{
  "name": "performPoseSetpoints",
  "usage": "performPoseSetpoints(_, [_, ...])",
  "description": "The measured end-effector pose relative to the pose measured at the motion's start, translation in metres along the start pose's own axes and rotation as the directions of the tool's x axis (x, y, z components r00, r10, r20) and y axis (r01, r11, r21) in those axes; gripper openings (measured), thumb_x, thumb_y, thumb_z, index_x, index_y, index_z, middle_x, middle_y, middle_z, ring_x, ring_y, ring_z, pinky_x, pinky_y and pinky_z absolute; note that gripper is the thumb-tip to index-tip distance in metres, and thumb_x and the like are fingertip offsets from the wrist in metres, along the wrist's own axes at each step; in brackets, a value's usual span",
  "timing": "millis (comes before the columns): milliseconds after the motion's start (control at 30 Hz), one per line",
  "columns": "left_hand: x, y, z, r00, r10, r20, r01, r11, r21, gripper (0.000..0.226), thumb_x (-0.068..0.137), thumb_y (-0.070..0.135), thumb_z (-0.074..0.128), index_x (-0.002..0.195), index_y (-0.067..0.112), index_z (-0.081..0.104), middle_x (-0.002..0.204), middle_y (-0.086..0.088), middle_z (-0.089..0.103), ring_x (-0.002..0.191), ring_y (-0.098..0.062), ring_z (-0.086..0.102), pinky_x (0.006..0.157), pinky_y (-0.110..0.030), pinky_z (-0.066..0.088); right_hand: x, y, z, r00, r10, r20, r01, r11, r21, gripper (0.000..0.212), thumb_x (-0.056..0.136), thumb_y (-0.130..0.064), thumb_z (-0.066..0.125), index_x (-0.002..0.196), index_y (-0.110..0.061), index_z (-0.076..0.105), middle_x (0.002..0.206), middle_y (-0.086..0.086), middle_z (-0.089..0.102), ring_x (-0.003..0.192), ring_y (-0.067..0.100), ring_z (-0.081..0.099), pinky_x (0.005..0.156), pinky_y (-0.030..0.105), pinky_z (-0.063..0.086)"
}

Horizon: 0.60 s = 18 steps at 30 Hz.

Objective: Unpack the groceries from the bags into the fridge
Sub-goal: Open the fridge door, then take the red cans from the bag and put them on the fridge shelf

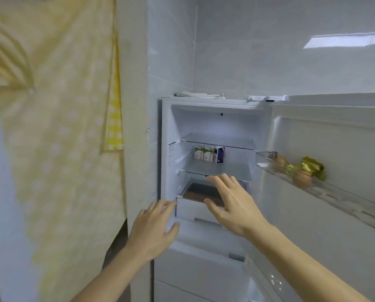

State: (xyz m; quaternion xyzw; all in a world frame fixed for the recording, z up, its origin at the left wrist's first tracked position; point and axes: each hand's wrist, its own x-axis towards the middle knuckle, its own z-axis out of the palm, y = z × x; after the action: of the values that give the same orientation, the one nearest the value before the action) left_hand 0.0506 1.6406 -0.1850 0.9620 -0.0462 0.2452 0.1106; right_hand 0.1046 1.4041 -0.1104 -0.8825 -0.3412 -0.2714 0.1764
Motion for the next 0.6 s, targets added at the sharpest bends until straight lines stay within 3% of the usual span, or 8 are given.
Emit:
performPoseSetpoints(100, [-0.019,-0.049,-0.008,0.994,-0.111,-0.005,0.111,0.992,0.056,0.061,0.096,0.054,0.032,0.153,0.033,0.034,0.147,0.012,0.043,0.134,-0.014,0.044,0.098,-0.035,0.044,0.027,-0.026,0.051,0.997,-0.047,0.054,0.043,0.996,0.079,0.049,0.1,-0.049,0.051,0.145,-0.031,0.041,0.133,-0.012,0.047,0.117,0.017,0.045,0.091,0.036,0.047])
performPoseSetpoints(300, [-0.091,-0.104,-0.063,0.951,-0.273,-0.146,0.299,0.933,0.199,0.058,0.096,0.046,0.042,0.151,0.027,0.042,0.156,0.005,0.041,0.142,-0.016,0.037,0.108,-0.039,0.042,0.064,-0.112,0.119,0.956,-0.284,0.074,0.249,0.919,0.306,0.05,0.1,-0.047,0.055,0.146,-0.028,0.046,0.135,-0.007,0.052,0.124,0.019,0.048,0.093,0.035,0.046])
performPoseSetpoints(400, [-0.139,-0.108,-0.098,0.906,-0.364,-0.218,0.413,0.871,0.265,0.058,0.097,0.045,0.046,0.151,0.025,0.043,0.155,0.003,0.043,0.142,-0.017,0.04,0.108,-0.041,0.041,0.069,-0.164,0.136,0.901,-0.431,0.055,0.37,0.828,0.421,0.05,0.099,-0.049,0.054,0.144,-0.028,0.047,0.134,-0.007,0.053,0.124,0.02,0.049,0.093,0.04,0.048])
performPoseSetpoints(467, [-0.174,-0.099,-0.118,0.859,-0.43,-0.279,0.503,0.81,0.301,0.058,0.095,0.044,0.047,0.15,0.024,0.045,0.153,0.002,0.047,0.14,-0.019,0.043,0.104,-0.04,0.043,0.063,-0.2,0.141,0.858,-0.513,0.016,0.442,0.753,0.488,0.05,0.098,-0.046,0.057,0.143,-0.027,0.049,0.132,-0.007,0.054,0.121,0.02,0.049,0.088,0.036,0.044])
performPoseSetpoints(600, [-0.255,-0.062,-0.149,0.738,-0.549,-0.393,0.674,0.636,0.377,0.059,0.092,0.041,0.053,0.148,0.023,0.048,0.147,-0.001,0.052,0.134,-0.021,0.048,0.096,-0.039,0.046,0.029,-0.264,0.136,0.721,-0.692,-0.048,0.571,0.553,0.606,0.049,0.097,-0.045,0.058,0.142,-0.027,0.05,0.128,-0.007,0.054,0.117,0.02,0.05,0.083,0.036,0.046])
